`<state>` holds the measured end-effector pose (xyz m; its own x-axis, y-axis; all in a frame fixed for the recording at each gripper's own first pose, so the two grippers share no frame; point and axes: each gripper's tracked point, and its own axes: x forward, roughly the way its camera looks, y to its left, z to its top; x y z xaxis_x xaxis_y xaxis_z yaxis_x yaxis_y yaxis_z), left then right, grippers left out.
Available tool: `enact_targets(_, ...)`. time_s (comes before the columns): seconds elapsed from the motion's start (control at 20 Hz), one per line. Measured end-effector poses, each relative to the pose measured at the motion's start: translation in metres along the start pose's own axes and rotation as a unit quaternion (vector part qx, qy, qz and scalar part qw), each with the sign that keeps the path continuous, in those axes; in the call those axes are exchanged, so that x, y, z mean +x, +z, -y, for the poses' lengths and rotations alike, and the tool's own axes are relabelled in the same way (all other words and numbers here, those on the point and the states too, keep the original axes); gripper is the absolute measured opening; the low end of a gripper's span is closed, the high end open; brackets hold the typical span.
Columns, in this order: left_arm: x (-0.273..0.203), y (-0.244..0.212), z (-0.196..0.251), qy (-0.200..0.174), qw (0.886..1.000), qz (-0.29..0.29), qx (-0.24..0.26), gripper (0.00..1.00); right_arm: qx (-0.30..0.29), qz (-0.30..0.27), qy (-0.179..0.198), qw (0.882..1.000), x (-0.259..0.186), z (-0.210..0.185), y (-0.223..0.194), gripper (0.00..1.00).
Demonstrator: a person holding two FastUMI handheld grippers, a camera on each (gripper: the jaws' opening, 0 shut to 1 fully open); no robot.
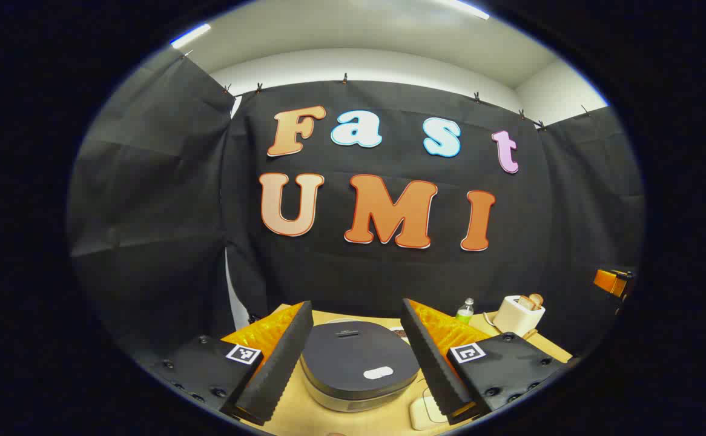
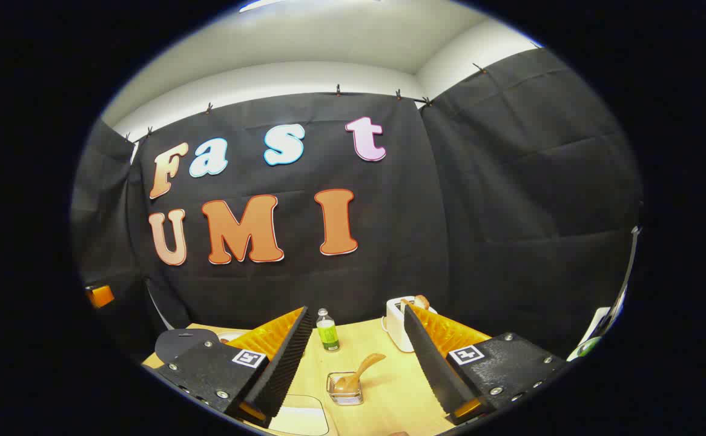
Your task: Close the left gripper, press the button to open the rice cooker; take a wooden spoon from the chopstick holder with the right hand, scoop a spoonful of rice and pour it into the rice cooker, then put the wooden spoon back into the chopstick holder.
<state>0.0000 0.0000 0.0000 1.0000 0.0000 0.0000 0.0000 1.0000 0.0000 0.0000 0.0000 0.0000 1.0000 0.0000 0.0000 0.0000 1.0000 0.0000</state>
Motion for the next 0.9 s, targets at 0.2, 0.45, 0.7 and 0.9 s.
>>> enact_targets(0.2,-0.01,0.013,0.005,0.0,1.0,0.004,-0.002,0.97,0.002,-0.002,0.004,1.0,-0.002,0.002,0.005,0.94)
enact_targets(0.45,-0.017,0.03,0.016,0.012,1.0,0.014,-0.005,0.97,-0.029,-0.002,0.009,1.0,0.002,0.023,0.011,0.99)
enact_targets(0.7,-0.027,0.038,0.032,0.028,0.999,0.021,0.013,0.96,-0.021,-0.011,0.036,0.999,0.01,0.027,0.006,0.94)
enact_targets(0.9,-0.031,0.036,0.043,0.037,0.999,0.017,0.01,0.95,-0.025,-0.018,0.053,0.998,0.015,0.03,-0.001,0.94)
